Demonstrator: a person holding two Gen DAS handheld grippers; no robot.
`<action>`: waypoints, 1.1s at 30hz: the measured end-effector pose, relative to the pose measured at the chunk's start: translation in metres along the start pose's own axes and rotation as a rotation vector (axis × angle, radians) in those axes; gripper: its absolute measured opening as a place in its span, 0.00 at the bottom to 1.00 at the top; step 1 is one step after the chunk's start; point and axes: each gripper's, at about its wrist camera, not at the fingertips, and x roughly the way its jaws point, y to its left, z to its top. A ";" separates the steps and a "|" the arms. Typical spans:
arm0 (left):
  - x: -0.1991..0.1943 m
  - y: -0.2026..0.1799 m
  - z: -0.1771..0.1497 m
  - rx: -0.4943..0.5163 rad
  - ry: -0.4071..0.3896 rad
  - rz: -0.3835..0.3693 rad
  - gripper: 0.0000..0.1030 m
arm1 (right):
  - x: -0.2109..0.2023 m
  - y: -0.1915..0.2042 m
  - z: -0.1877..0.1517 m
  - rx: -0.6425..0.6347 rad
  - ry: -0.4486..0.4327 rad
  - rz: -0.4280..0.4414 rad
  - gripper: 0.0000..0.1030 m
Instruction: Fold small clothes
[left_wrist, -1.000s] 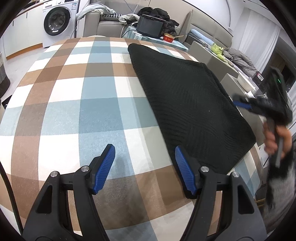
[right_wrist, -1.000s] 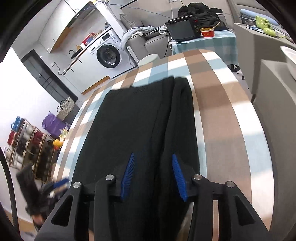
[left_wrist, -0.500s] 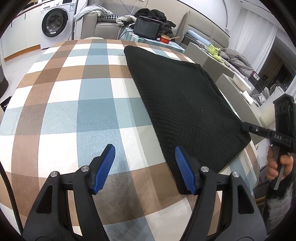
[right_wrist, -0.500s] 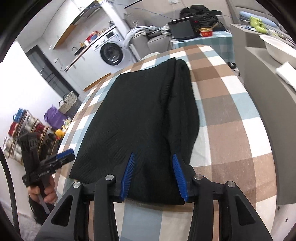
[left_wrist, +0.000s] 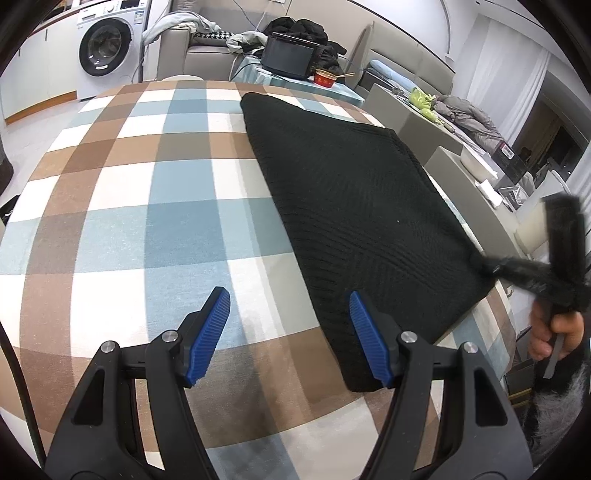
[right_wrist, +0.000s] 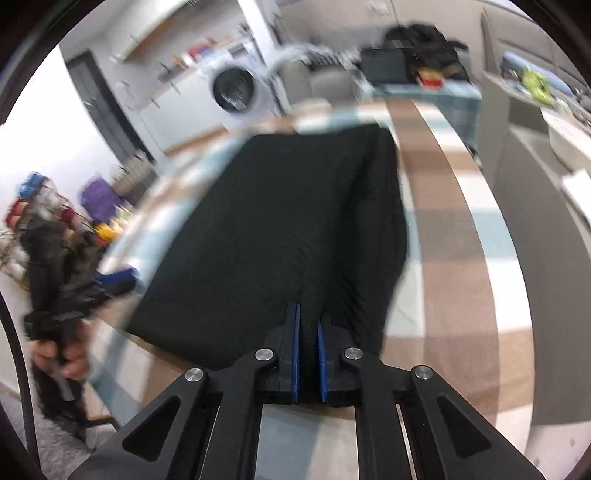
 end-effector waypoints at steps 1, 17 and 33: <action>0.001 -0.002 0.000 0.005 0.002 -0.004 0.63 | 0.002 0.000 -0.001 0.000 -0.001 0.001 0.10; 0.054 -0.023 0.013 -0.044 0.061 -0.174 0.35 | 0.006 -0.037 0.007 0.162 -0.087 0.087 0.46; 0.030 0.016 0.014 -0.074 -0.014 0.000 0.13 | 0.047 0.023 0.038 0.046 -0.054 0.141 0.27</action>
